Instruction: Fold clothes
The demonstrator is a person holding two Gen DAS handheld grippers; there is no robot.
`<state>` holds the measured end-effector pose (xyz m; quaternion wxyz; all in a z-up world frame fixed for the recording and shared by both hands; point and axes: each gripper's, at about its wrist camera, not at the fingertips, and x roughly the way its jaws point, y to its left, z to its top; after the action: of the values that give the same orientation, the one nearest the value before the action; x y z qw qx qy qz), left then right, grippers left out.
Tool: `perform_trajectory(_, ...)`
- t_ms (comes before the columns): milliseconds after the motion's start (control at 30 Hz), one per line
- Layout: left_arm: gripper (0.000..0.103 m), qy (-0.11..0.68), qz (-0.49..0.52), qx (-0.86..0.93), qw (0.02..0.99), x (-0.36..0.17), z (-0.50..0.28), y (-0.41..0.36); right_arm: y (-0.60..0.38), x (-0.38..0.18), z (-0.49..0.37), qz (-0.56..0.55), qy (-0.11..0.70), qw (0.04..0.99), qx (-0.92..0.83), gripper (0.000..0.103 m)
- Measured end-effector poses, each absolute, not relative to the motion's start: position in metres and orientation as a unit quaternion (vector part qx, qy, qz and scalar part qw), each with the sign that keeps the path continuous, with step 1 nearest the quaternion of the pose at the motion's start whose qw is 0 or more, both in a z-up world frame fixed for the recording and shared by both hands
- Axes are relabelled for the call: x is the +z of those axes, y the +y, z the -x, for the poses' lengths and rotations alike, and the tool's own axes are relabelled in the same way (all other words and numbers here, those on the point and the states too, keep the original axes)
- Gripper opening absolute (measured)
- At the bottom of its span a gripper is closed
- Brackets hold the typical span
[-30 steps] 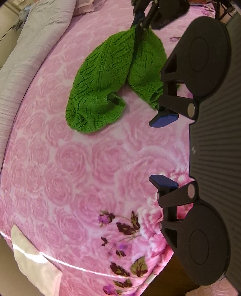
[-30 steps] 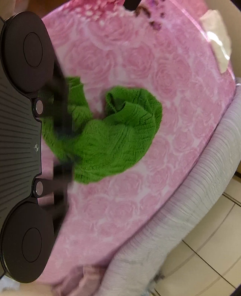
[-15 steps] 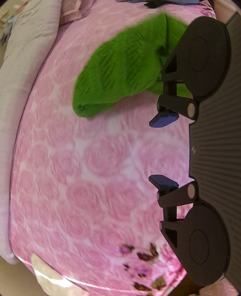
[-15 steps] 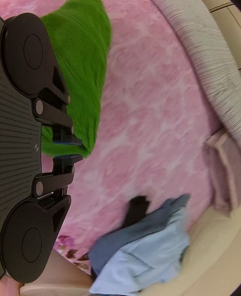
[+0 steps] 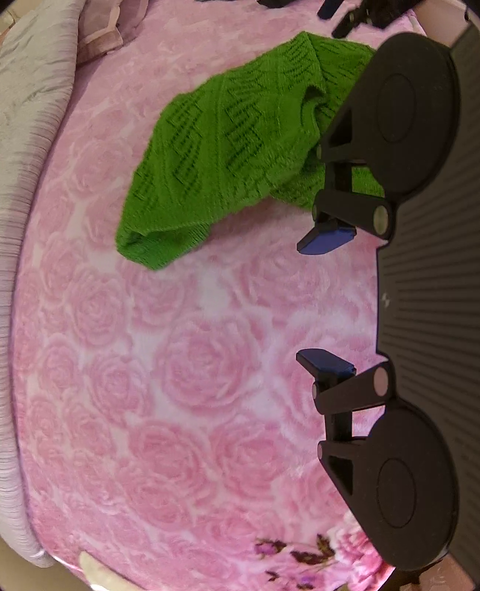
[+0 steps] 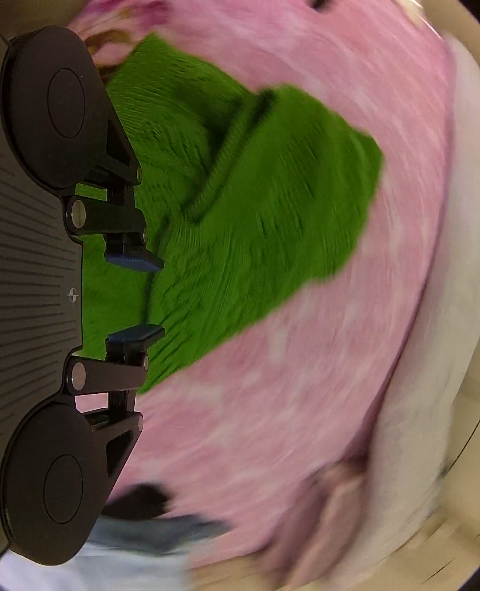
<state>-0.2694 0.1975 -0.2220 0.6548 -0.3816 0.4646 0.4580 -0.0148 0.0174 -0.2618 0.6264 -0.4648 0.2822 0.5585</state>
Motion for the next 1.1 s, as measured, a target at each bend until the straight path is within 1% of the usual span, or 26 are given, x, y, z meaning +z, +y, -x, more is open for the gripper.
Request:
perform_trajectory(100, 0.051, 0.47, 0.389, 0.455, 0.649, -0.241, 0.275, 0.198, 0.022, -0.297, 0.038, 0.508, 0.233, 0.588, 0.584, 0.038)
perform_trajectory(200, 0.051, 0.476, 0.395, 0.448, 0.646, -0.259, 0.278, 0.2, 0.025, -0.329, 0.056, 0.546, 0.178, 0.561, 0.596, 0.043)
perform_trajectory(233, 0.051, 0.478, 0.395, 0.445, 0.646, -0.264, 0.279, 0.201, 0.026, -0.338, 0.06, 0.558, 0.157, 0.558, 0.594, 0.048)
perform_trajectory(267, 0.051, 0.479, 0.394, 0.443, 0.647, -0.268, 0.279, 0.202, 0.027, -0.348, 0.064, 0.569, 0.136, 0.554, 0.592, 0.057)
perform_trajectory(300, 0.051, 0.481, 0.393, 0.441, 0.648, -0.272, 0.279, 0.203, 0.027, -0.357, 0.067, 0.579, 0.119, 0.55, 0.59, 0.06)
perform_trajectory(333, 0.051, 0.482, 0.392, 0.439, 0.648, -0.277, 0.279, 0.205, 0.028, -0.365, 0.067, 0.587, 0.109, 0.547, 0.587, 0.061)
perform_trajectory(433, 0.051, 0.486, 0.391, 0.434, 0.651, -0.286, 0.276, 0.211, 0.03, -0.381, 0.067, 0.594, 0.094, 0.533, 0.595, 0.06)
perform_trajectory(500, 0.051, 0.489, 0.385, 0.431, 0.654, -0.29, 0.272, 0.216, 0.032, -0.379, 0.062, 0.586, 0.091, 0.519, 0.616, 0.023)
perform_trajectory(533, 0.051, 0.49, 0.381, 0.429, 0.656, -0.29, 0.269, 0.218, 0.035, -0.373, 0.057, 0.575, 0.092, 0.525, 0.62, 0.014)
perform_trajectory(567, 0.051, 0.491, 0.377, 0.428, 0.658, -0.29, 0.266, 0.221, 0.038, -0.365, 0.05, 0.561, 0.092, 0.536, 0.624, 0.013)
perform_trajectory(633, 0.051, 0.49, 0.372, 0.427, 0.663, -0.288, 0.26, 0.227, 0.05, -0.334, 0.024, 0.506, 0.094, 0.597, 0.616, 0.012)
perform_trajectory(733, 0.051, 0.487, 0.361, 0.424, 0.673, -0.285, 0.248, 0.237, 0.077, -0.281, -0.034, 0.4, 0.119, 0.723, 0.55, 0.012)
perform_trajectory(800, 0.051, 0.485, 0.355, 0.422, 0.679, -0.285, 0.239, 0.244, 0.095, -0.253, -0.091, 0.316, 0.164, 0.813, 0.461, 0.012)
perform_trajectory(833, 0.051, 0.483, 0.352, 0.42, 0.683, -0.285, 0.235, 0.247, 0.101, -0.245, -0.118, 0.284, 0.198, 0.84, 0.419, 0.016)
perform_trajectory(867, 0.051, 0.482, 0.349, 0.419, 0.686, -0.285, 0.231, 0.25, 0.105, -0.244, -0.143, 0.279, 0.246, 0.841, 0.392, 0.026)
perform_trajectory(933, 0.051, 0.48, 0.348, 0.413, 0.691, -0.288, 0.221, 0.256, 0.108, -0.242, -0.186, 0.263, 0.337, 0.834, 0.349, 0.037)
perform_trajectory(1000, 0.051, 0.479, 0.354, 0.405, 0.694, -0.294, 0.212, 0.26, 0.09, -0.251, -0.202, 0.236, 0.41, 0.8, 0.369, 0.044)
perform_trajectory(1033, 0.051, 0.479, 0.359, 0.399, 0.695, -0.297, 0.209, 0.261, 0.082, -0.263, -0.203, 0.233, 0.444, 0.782, 0.37, 0.05)
perform_trajectory(1100, 0.051, 0.477, 0.375, 0.384, 0.696, -0.305, 0.201, 0.262, 0.065, -0.286, -0.204, 0.225, 0.509, 0.743, 0.372, 0.052)
